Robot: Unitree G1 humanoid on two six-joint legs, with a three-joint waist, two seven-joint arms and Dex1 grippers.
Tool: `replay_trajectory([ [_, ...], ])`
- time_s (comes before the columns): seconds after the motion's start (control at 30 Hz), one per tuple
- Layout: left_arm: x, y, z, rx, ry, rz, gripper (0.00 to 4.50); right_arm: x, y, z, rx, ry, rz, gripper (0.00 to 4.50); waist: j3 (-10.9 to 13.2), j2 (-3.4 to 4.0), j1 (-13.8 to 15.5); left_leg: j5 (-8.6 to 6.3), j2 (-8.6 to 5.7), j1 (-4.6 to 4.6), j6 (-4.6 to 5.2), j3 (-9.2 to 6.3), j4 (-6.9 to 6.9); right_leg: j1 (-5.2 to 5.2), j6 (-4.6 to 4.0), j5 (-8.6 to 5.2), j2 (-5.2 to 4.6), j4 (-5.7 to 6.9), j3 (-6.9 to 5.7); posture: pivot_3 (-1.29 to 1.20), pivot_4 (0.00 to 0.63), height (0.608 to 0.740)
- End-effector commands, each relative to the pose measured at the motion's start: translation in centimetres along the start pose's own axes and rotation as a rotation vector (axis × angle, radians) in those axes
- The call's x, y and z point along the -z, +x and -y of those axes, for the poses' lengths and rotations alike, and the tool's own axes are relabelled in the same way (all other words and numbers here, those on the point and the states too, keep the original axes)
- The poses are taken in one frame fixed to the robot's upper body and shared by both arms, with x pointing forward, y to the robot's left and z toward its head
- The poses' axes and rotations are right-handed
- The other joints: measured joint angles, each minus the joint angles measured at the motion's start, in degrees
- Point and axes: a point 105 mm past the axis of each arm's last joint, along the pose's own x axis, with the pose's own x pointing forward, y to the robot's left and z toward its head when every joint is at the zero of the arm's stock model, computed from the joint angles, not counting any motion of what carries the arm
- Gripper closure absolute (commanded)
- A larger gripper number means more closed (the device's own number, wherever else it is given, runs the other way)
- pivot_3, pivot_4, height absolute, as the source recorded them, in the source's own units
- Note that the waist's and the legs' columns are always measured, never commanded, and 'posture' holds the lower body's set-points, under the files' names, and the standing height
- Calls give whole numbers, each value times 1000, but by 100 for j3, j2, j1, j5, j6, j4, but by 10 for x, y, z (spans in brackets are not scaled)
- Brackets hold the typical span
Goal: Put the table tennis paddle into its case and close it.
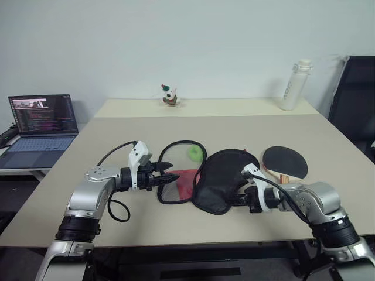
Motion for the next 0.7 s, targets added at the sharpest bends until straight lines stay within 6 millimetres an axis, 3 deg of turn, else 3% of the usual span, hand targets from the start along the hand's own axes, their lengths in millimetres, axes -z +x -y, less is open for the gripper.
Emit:
replay_trajectory([
  [0.03,-12,1,4,24,47,32,1660,-14,-14,20,39,-129,-16,4479,1,-2,-3,0,1,0,0,4,0,-1,0,0,1,0,3,0,150,740],
  [0.3,-13,5,5,33,54,37,1660,-27,-30,51,73,-264,-118,4479,6,-8,-2,-1,-2,-1,0,30,0,-6,5,2,-1,-8,26,0,150,740],
  [0.7,-24,11,14,89,88,65,1660,-33,-46,70,52,-370,-269,4479,7,-8,15,-1,-3,0,-1,38,1,-9,8,5,-2,-6,35,0,150,740],
])
